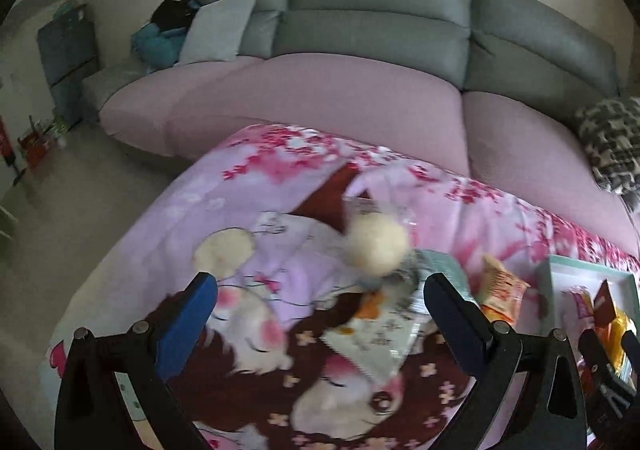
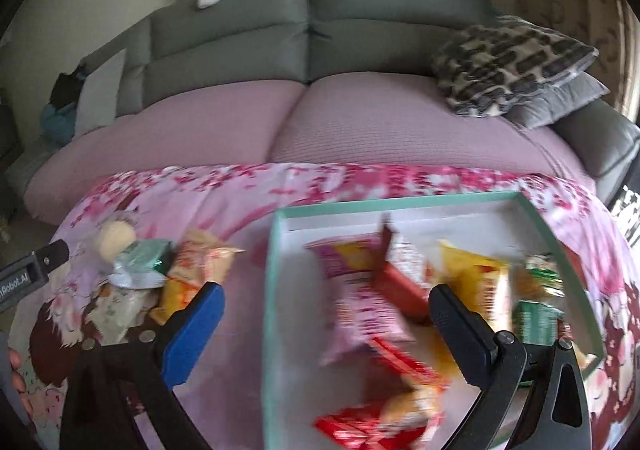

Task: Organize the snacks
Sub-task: 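Move both tools from the tray back to the snack pile, then grasp the white printed biscuit packet with the left gripper while the right grasps the yellow chips bag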

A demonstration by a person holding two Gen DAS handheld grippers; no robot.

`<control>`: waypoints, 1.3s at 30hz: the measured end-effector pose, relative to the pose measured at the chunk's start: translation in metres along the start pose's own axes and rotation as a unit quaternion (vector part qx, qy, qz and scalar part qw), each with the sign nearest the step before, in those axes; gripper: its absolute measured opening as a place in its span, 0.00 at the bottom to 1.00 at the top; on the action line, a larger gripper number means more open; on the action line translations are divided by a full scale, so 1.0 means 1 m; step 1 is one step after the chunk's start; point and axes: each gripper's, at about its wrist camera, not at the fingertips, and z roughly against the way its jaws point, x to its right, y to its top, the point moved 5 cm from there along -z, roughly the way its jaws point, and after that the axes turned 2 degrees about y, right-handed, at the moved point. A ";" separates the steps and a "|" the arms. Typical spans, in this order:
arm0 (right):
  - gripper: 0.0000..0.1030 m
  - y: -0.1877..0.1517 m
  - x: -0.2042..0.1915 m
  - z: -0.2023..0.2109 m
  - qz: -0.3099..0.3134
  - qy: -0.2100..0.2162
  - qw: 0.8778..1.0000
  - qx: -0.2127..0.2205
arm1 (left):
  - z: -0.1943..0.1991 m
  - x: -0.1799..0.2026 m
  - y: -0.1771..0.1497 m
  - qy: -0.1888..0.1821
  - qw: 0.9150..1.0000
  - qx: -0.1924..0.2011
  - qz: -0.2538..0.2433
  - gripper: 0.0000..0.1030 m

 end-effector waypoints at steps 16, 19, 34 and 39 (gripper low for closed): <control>1.00 -0.018 -0.077 -0.022 0.045 0.059 0.997 -0.031 | -0.029 -0.004 -0.013 -0.047 0.997 -0.054 -0.009 1.00; 1.00 -0.024 -0.085 -0.029 0.055 0.062 0.996 -0.043 | -0.044 0.007 -0.022 -0.068 0.995 -0.076 -0.023 1.00; 0.95 -0.038 -0.093 -0.050 0.098 0.043 0.991 -0.075 | -0.090 0.037 -0.046 -0.108 0.984 -0.128 -0.057 0.99; 0.95 -0.039 -0.095 -0.053 0.106 0.035 0.991 -0.078 | -0.092 0.040 -0.046 -0.101 0.985 -0.121 -0.064 1.00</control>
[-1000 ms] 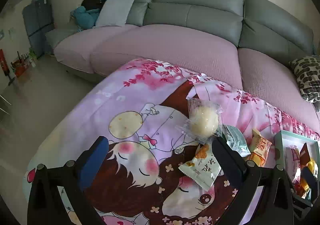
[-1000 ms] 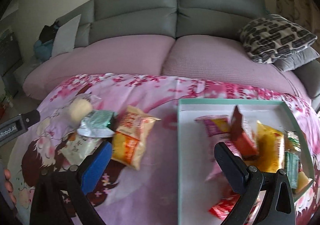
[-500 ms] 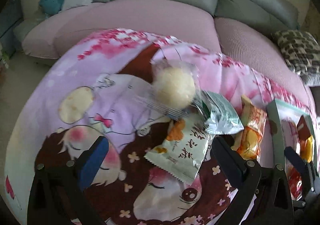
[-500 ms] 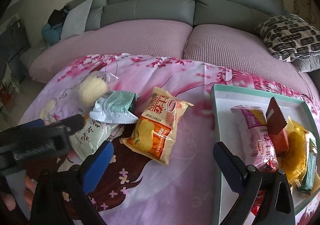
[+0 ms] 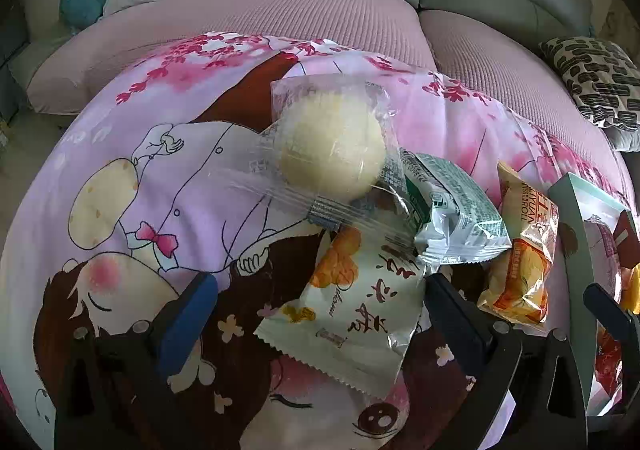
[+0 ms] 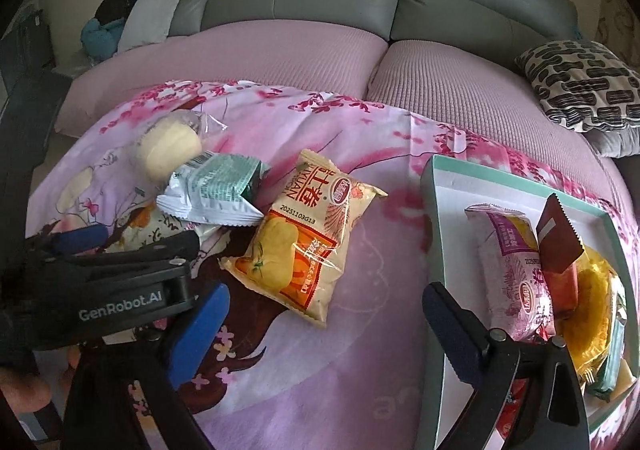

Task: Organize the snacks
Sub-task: 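Grasp the white printed biscuit packet with the left gripper while the right grasps the yellow chips bag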

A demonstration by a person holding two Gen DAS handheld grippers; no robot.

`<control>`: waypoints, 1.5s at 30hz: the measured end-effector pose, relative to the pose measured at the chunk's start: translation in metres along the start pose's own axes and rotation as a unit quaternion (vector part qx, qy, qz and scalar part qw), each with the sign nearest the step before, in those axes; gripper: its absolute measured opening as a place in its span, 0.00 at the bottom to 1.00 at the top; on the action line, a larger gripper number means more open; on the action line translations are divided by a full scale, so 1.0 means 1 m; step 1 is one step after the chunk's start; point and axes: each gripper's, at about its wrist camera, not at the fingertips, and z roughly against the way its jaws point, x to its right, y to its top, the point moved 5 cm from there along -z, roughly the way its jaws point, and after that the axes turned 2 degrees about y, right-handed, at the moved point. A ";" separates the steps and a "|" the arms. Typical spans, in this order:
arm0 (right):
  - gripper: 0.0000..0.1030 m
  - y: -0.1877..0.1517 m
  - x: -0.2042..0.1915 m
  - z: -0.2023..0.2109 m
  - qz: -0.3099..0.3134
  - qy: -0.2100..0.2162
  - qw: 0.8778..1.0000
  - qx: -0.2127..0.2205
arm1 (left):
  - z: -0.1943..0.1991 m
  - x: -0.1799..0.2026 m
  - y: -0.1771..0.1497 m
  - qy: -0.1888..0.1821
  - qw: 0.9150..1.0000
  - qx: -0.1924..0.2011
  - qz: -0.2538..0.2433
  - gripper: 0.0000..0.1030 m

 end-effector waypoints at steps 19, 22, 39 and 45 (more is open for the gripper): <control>0.80 0.015 0.017 0.013 -0.064 0.029 0.997 0.027 | 0.002 -0.010 0.002 -0.025 0.999 0.019 0.009 0.93; 0.77 0.018 0.015 0.011 -0.078 0.045 0.996 0.026 | 0.001 -0.007 0.002 -0.021 1.000 0.023 -0.001 0.93; 0.70 0.022 0.013 -0.020 -0.096 0.045 0.994 0.002 | 0.003 -0.010 0.004 -0.016 0.999 0.029 0.006 0.86; 0.70 0.025 0.010 -0.029 -0.096 0.052 0.994 -0.007 | 0.004 -0.011 0.004 -0.009 1.000 0.030 0.001 0.77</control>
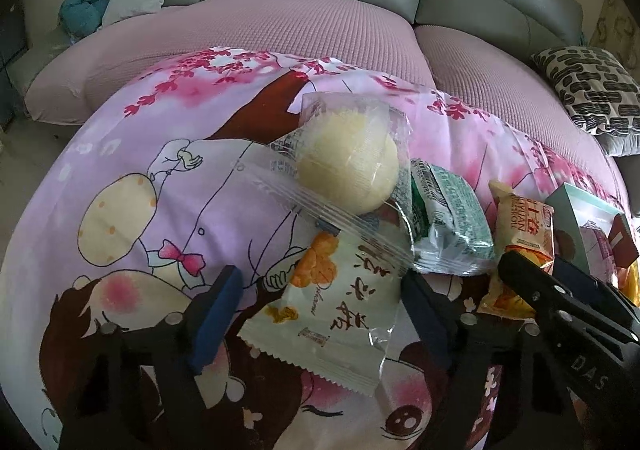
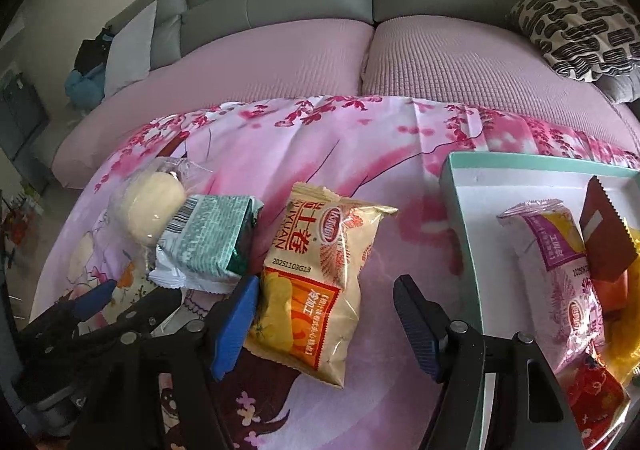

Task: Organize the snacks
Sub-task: 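Grasp the white printed biscuit packet with the left gripper while the right grasps the yellow chips bag, then carry the white biscuit packet and yellow chips bag over the tray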

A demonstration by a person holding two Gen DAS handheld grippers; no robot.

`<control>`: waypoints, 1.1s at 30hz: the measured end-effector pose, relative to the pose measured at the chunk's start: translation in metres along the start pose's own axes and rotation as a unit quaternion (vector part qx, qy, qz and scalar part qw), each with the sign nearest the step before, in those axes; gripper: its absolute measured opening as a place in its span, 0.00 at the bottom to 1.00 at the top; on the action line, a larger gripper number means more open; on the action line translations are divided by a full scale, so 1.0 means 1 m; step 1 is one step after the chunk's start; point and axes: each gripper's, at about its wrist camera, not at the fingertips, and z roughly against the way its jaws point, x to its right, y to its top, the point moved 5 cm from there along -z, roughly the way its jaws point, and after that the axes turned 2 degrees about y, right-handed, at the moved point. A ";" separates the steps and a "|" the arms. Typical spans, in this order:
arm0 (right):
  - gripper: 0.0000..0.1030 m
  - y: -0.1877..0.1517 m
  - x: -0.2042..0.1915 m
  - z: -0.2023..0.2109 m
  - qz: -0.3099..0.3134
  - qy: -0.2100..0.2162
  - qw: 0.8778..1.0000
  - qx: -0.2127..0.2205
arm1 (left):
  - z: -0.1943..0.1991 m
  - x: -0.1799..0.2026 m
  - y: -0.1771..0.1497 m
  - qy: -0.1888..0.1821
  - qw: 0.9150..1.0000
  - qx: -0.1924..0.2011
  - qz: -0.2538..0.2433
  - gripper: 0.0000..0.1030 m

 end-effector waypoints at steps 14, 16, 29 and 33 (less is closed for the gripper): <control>0.46 -0.003 -0.002 0.002 0.004 -0.001 1.000 -0.003 | 0.010 0.003 -0.007 -0.003 1.000 -0.017 -0.013 0.61; 0.44 -0.006 -0.002 0.005 0.001 0.002 1.000 -0.003 | 0.014 0.004 -0.008 -0.009 1.000 -0.019 -0.011 0.51; 0.42 -0.028 0.001 0.039 -0.002 0.018 1.000 -0.007 | 0.036 0.016 -0.029 -0.001 0.999 -0.029 -0.016 0.51; 0.41 -0.027 0.004 0.059 -0.002 0.023 1.000 0.011 | 0.054 0.022 -0.025 -0.011 1.000 -0.005 -0.020 0.51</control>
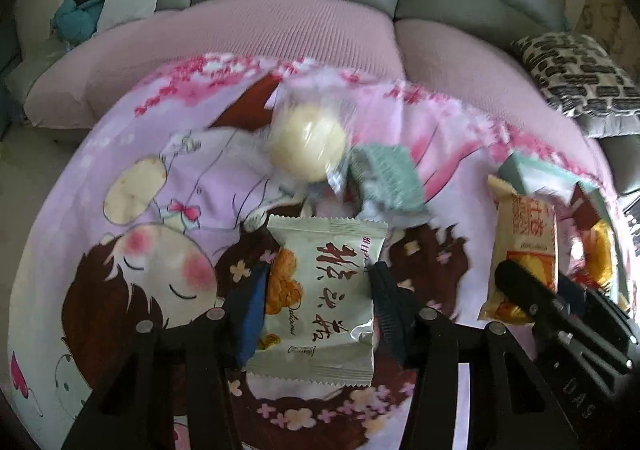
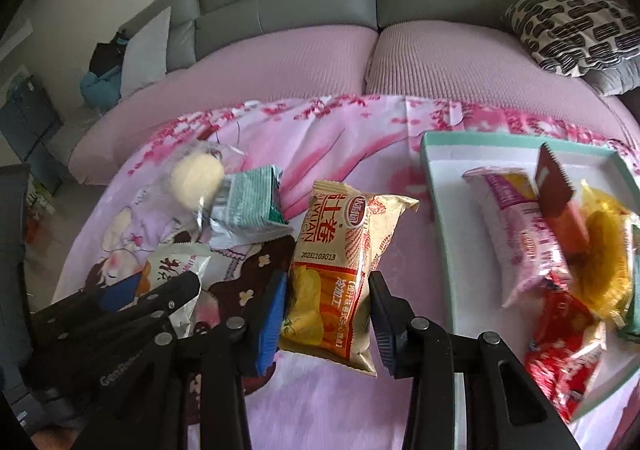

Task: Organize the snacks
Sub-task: 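Carry the white biscuit packet and yellow chips bag over the tray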

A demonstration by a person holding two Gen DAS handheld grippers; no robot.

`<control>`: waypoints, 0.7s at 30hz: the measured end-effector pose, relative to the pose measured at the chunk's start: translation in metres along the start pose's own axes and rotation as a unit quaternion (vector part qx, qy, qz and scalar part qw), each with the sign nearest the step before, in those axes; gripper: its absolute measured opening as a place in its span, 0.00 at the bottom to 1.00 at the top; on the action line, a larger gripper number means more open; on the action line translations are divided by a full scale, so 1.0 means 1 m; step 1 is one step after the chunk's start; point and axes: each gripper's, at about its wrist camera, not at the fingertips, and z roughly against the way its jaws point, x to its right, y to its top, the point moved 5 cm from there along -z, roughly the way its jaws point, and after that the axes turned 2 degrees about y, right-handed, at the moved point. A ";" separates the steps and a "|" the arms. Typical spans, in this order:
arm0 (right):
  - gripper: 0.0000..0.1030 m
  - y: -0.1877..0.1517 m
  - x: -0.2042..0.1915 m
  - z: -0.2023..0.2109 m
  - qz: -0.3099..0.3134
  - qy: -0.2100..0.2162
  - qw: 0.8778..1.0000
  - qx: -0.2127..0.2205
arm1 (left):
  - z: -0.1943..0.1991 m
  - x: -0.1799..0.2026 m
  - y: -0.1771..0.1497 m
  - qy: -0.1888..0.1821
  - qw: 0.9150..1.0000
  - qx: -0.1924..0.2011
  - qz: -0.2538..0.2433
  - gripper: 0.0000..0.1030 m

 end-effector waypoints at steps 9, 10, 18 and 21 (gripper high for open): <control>0.41 0.010 0.023 0.039 -0.016 -0.001 0.999 0.043 | 0.035 0.033 0.021 -0.023 0.998 0.058 -0.017 0.51; 0.41 0.012 0.027 0.042 -0.019 -0.004 0.999 0.047 | 0.038 0.040 0.024 -0.030 0.997 0.064 -0.021 0.51; 0.41 0.019 0.094 0.082 -0.075 -0.054 0.992 0.085 | 0.049 0.112 0.029 -0.076 0.991 0.081 -0.080 0.51; 0.41 0.017 0.126 0.097 -0.102 -0.079 0.987 0.095 | 0.051 0.138 0.026 -0.089 0.987 0.082 -0.101 0.51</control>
